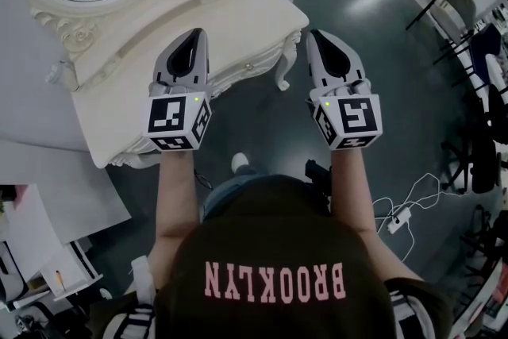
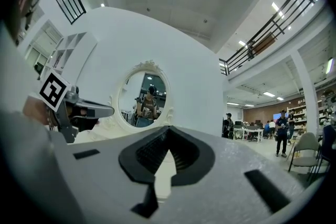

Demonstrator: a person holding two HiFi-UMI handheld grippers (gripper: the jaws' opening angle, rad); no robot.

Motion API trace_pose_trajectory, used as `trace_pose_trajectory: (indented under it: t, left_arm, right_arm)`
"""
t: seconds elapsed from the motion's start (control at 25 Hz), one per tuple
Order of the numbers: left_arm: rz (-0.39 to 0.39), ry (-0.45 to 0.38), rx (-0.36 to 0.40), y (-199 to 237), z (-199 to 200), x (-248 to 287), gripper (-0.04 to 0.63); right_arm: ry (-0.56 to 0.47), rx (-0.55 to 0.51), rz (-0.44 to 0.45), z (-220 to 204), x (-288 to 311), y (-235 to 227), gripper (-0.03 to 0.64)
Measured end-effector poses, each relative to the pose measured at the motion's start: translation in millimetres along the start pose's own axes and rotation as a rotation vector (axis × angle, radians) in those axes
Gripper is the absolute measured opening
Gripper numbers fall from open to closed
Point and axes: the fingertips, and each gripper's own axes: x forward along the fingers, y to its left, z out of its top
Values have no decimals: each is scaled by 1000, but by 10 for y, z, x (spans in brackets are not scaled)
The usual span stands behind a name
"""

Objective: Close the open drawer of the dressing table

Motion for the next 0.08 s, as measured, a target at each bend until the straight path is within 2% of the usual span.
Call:
trace_pose_trajectory:
  t: [0.08]
  left_arm:
    - [0, -2, 0, -2, 0, -5, 5]
  right_arm:
    - [-1, 1, 0, 5, -3, 8, -3]
